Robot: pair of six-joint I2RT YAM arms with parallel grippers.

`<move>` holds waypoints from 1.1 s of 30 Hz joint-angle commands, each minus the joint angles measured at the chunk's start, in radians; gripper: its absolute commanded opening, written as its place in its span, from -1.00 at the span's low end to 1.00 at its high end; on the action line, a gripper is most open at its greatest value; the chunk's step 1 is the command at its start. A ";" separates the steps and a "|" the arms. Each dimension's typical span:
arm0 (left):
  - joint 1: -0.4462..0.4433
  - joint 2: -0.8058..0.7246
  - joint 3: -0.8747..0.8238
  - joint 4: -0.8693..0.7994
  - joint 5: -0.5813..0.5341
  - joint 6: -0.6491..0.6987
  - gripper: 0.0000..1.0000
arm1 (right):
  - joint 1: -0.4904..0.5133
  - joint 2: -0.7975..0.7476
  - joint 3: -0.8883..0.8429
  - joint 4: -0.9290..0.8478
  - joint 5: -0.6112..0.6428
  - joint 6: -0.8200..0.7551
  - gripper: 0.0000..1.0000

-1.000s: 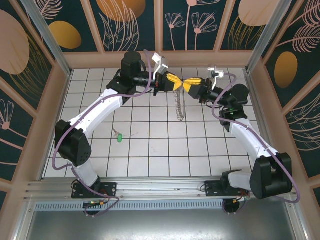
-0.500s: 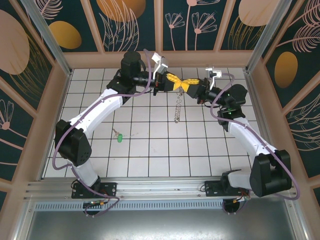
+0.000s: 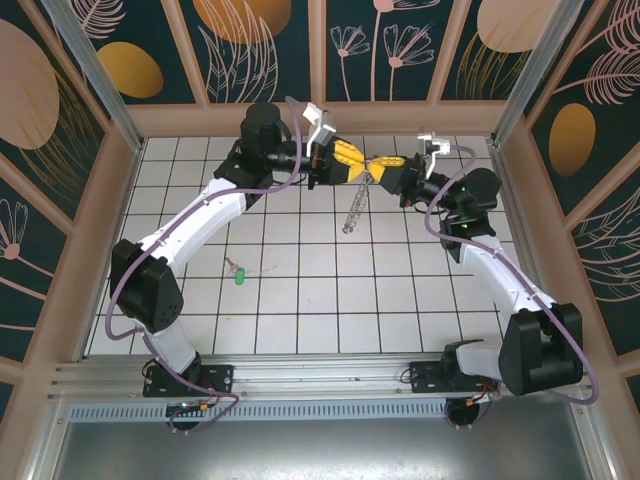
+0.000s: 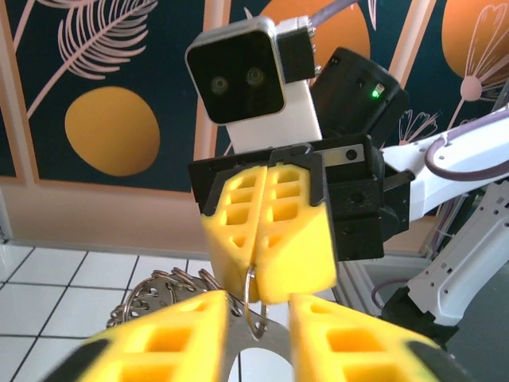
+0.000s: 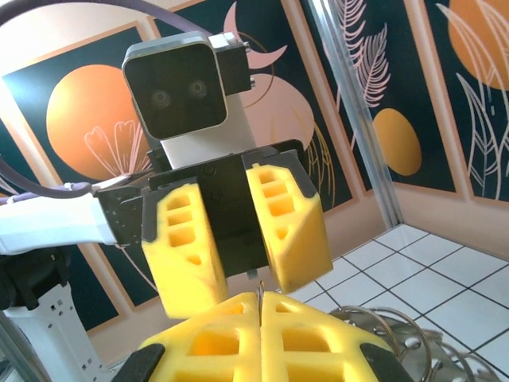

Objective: Put the keys on the keyring

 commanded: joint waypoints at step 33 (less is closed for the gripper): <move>0.011 0.067 -0.222 0.973 -0.078 -0.786 -0.27 | 0.045 0.071 0.040 0.327 0.109 0.196 -1.00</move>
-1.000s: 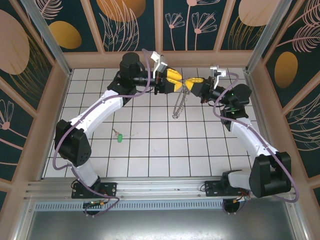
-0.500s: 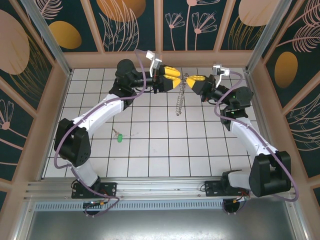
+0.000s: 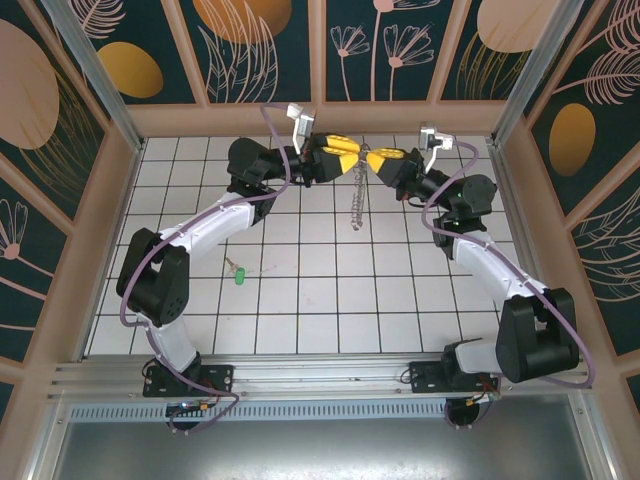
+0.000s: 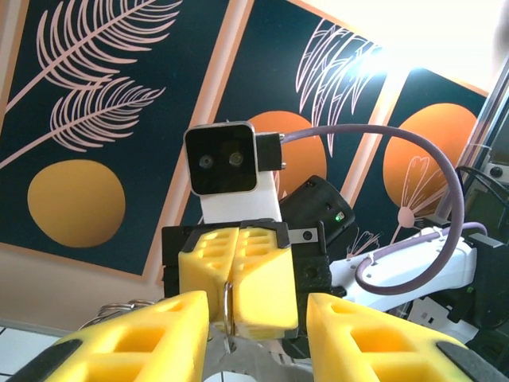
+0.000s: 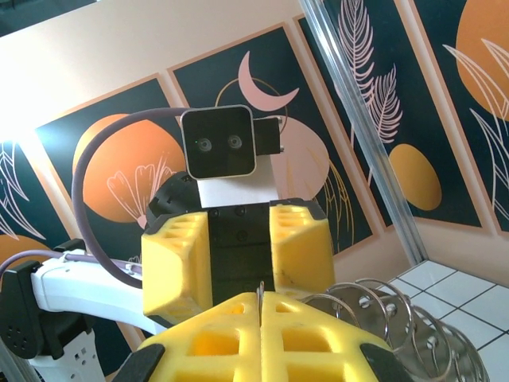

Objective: Put the keys on the keyring

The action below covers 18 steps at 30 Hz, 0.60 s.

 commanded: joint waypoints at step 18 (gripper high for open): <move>-0.005 0.046 0.000 0.077 -0.010 -0.042 -0.29 | 0.012 0.010 0.047 0.086 0.032 0.013 -1.00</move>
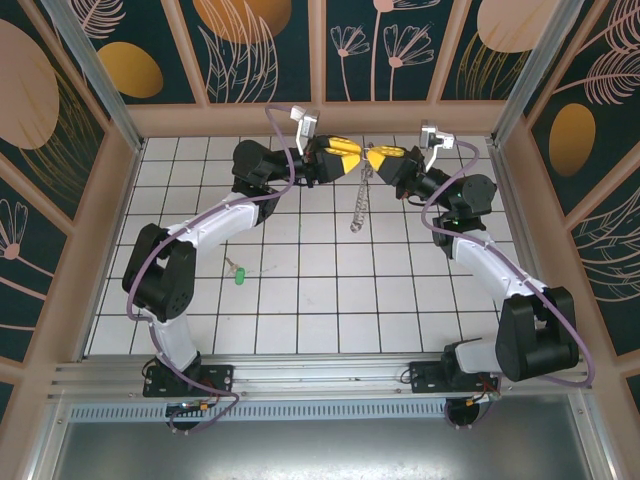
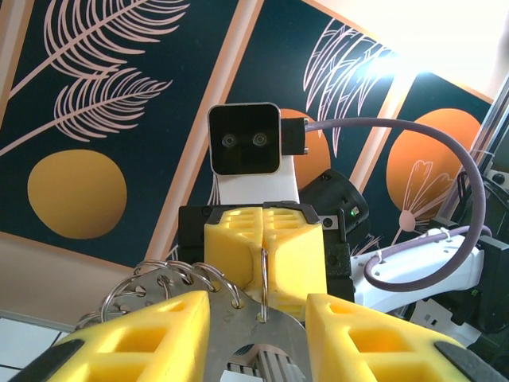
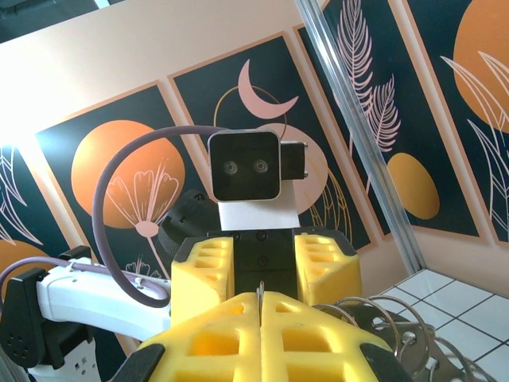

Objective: Put the keys on the keyring

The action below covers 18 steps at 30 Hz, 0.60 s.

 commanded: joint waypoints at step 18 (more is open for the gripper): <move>-0.014 0.012 0.019 0.027 0.008 0.003 -0.54 | 0.022 0.008 0.044 0.057 0.013 -0.001 -1.00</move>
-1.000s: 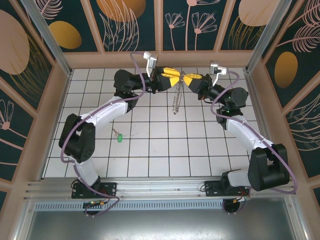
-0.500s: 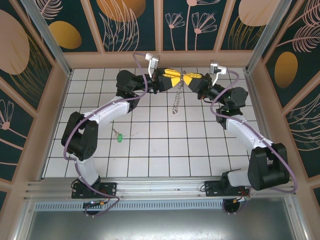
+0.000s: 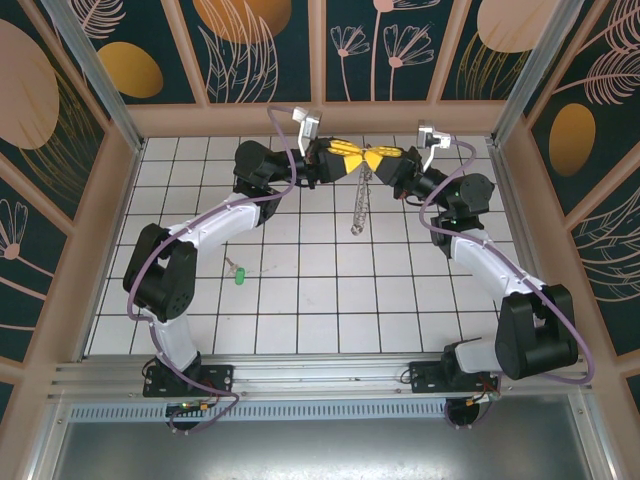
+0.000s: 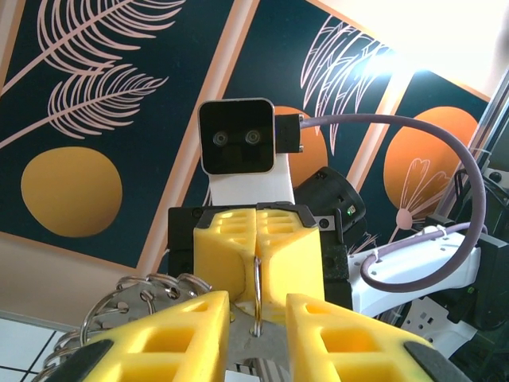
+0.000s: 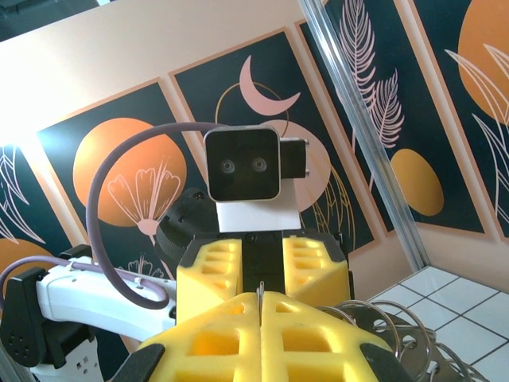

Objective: Put the keys on the keyring

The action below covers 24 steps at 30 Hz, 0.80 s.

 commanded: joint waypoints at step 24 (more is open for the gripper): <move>-0.021 0.021 0.047 0.035 -0.005 0.002 -1.00 | 0.018 -0.022 0.042 -0.019 0.014 -0.042 -1.00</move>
